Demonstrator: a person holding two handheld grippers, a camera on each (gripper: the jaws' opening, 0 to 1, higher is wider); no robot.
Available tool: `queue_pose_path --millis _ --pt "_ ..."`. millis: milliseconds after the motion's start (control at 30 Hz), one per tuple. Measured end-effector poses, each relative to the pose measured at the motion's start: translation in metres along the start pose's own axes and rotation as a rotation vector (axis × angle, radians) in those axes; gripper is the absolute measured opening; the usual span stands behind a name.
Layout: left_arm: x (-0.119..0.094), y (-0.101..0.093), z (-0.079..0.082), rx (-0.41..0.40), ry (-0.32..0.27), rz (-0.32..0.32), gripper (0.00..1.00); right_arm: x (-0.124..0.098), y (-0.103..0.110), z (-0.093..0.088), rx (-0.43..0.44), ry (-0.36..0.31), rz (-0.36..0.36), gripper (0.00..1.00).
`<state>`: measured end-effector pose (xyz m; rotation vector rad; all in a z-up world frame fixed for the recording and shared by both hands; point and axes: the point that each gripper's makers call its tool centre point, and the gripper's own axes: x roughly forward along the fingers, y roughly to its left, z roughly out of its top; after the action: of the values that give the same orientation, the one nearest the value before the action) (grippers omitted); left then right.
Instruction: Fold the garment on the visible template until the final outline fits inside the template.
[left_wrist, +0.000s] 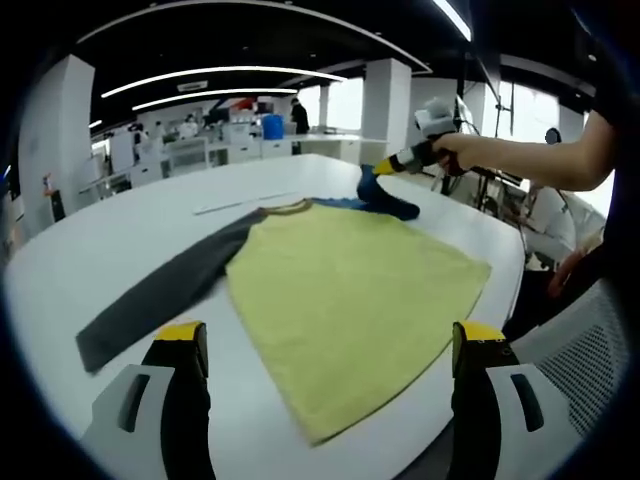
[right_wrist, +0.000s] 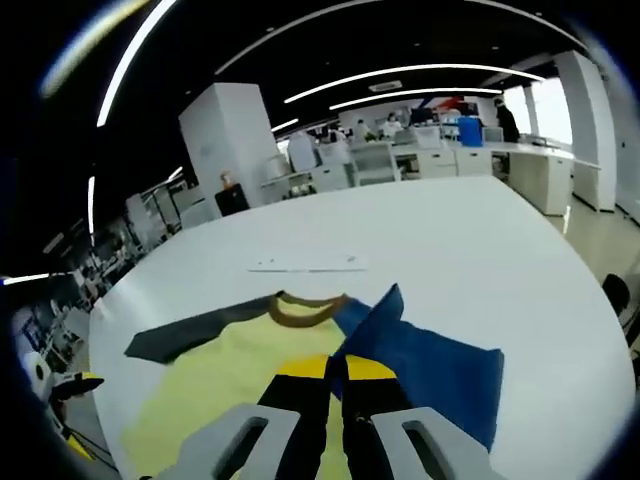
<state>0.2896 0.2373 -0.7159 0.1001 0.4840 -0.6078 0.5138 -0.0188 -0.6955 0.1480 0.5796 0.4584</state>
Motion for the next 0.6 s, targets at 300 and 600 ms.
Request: queue_pose_path --millis 300,600 --pt "-0.002 0.002 -0.004 0.008 0.015 0.007 0.99 0.021 0.026 0.0 -0.03 0.019 0.057 0.0" --pt "-0.002 -0.001 -0.006 -0.009 0.009 0.001 0.99 0.039 0.058 -0.002 -0.074 0.051 0.117 0.0"
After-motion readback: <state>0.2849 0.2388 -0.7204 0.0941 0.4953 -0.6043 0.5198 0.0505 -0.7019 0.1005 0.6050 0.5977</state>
